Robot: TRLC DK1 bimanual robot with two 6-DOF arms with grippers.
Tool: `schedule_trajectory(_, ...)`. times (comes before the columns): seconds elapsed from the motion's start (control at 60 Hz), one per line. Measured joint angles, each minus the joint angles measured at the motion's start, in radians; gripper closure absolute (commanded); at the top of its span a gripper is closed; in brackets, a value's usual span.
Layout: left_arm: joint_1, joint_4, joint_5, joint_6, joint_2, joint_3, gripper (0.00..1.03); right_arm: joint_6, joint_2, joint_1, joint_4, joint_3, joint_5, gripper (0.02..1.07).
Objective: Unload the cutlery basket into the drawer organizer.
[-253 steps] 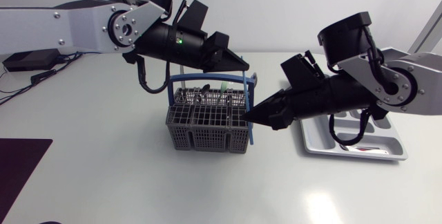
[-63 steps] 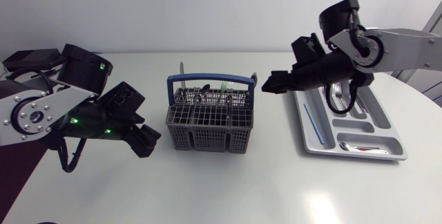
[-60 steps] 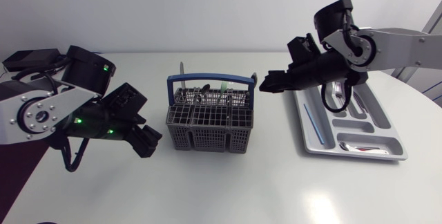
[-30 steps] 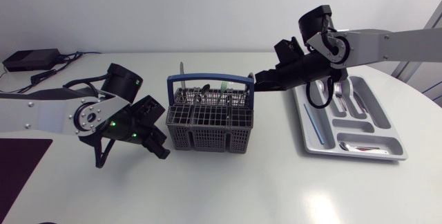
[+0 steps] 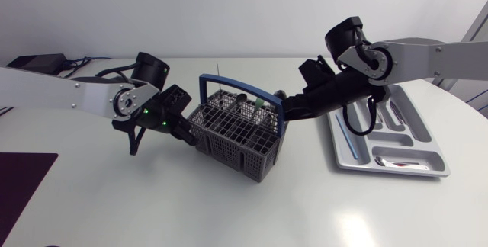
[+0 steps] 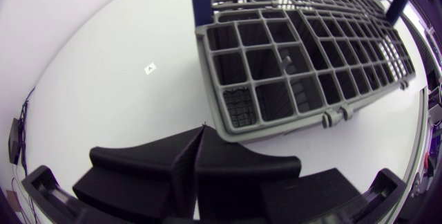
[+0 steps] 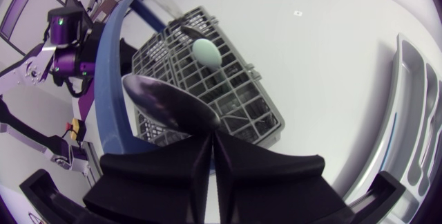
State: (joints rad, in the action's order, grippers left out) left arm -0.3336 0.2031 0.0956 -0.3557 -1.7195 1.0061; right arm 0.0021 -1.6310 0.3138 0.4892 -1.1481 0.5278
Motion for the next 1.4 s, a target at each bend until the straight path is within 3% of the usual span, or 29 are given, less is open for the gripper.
schedule_trajectory(0.183, 0.005, -0.006, 0.006, 0.016, -0.112, 0.150, 0.83, -0.014, 0.089, 0.015, 0.040, 0.036, 0.004, 0.97)
schedule_trajectory(0.383, 0.017, -0.020, 0.008, 0.019, -0.137, 0.195, 0.83, -0.081, 0.159, -0.120, 0.027, 0.072, -0.014, 0.97)
schedule_trajectory(0.683, -0.024, 0.001, 0.005, 0.027, -0.106, 0.166, 0.83, -0.116, -0.060, -0.186, -0.104, 0.084, -0.032, 0.97)
schedule_trajectory(1.083, -0.034, 0.024, 0.008, 0.050, -0.175, 0.258, 0.83, -0.115, -0.085, -0.116, -0.061, 0.084, 0.009, 0.97)
schedule_trajectory(1.233, -0.014, 0.039, 0.018, 0.068, -0.241, 0.356, 0.83, -0.115, -0.043, -0.054, -0.026, 0.088, 0.025, 0.97)
schedule_trajectory(1.4, 0.035, 0.108, 0.087, 0.091, -0.366, 0.541, 0.83, -0.110, -0.030, 0.041, -0.006, 0.088, 0.045, 0.97)
